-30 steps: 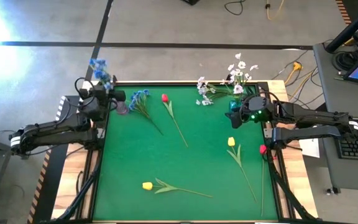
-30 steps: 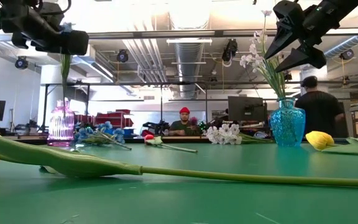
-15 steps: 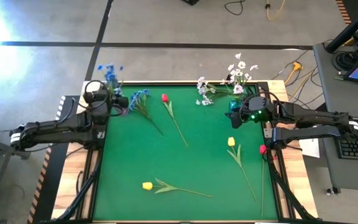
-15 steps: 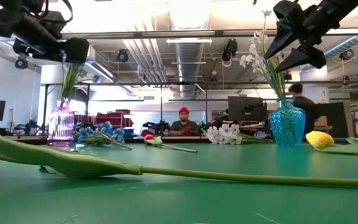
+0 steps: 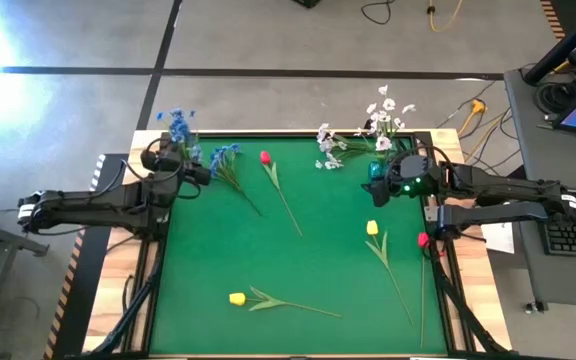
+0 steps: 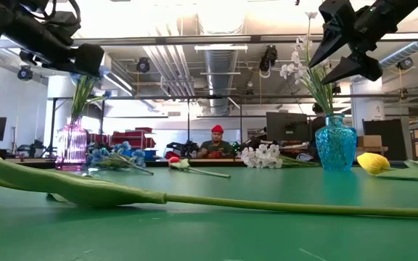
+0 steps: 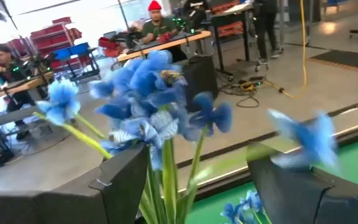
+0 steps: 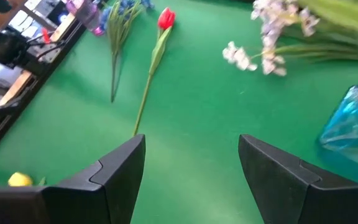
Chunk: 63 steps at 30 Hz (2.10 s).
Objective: Sort flowers into vase by color
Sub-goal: Put the bottom blue flowers into the purple vase, then put the right yellow tulip into the purple vase
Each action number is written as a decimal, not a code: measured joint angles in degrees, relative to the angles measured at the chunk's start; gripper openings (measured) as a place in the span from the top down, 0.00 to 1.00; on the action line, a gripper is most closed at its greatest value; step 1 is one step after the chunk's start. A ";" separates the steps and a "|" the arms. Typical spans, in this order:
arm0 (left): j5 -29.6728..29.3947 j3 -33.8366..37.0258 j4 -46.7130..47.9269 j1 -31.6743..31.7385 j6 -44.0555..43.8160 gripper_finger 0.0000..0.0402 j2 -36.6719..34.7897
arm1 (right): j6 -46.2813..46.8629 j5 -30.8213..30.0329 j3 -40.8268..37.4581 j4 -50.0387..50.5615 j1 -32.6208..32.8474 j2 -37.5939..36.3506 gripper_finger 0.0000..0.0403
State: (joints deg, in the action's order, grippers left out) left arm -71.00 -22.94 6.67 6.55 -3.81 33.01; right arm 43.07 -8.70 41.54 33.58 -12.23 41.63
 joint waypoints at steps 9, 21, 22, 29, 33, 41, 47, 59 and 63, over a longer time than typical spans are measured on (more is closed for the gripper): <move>-0.12 -7.05 13.48 -1.66 -2.76 0.35 0.00 | 0.63 6.40 0.01 0.02 0.00 2.94 0.38; 26.91 -16.96 24.70 -2.08 -19.01 0.35 2.51 | 5.88 19.49 0.12 1.30 2.57 11.49 0.38; 28.27 -17.61 26.28 -2.29 -20.55 0.35 3.42 | 6.78 20.17 0.28 1.96 3.46 12.02 0.38; 34.75 -22.72 36.50 -5.76 -27.89 0.35 11.22 | 15.45 20.77 1.49 10.81 11.96 14.35 0.38; 37.47 -26.62 42.41 -8.29 -31.85 0.35 15.10 | 20.72 20.49 1.42 15.17 16.92 15.07 0.38; 39.15 -28.04 43.26 -18.14 -36.26 0.35 17.87 | 27.94 16.10 1.22 17.97 25.08 19.47 0.38; 37.98 -28.02 42.60 -26.97 -40.45 0.35 19.04 | 29.09 14.68 1.05 18.01 27.90 26.04 0.38; 38.62 -27.98 37.44 -42.94 -39.50 0.35 26.12 | 28.23 12.15 0.98 16.76 30.62 38.74 0.41; 39.52 -27.93 37.44 -45.79 -40.66 0.35 28.47 | 28.15 11.82 0.98 14.83 31.40 40.28 0.48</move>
State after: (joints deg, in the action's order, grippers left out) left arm -31.48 -50.87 44.12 -39.25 -44.48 61.49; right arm 71.22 3.12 42.52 48.41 19.17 81.90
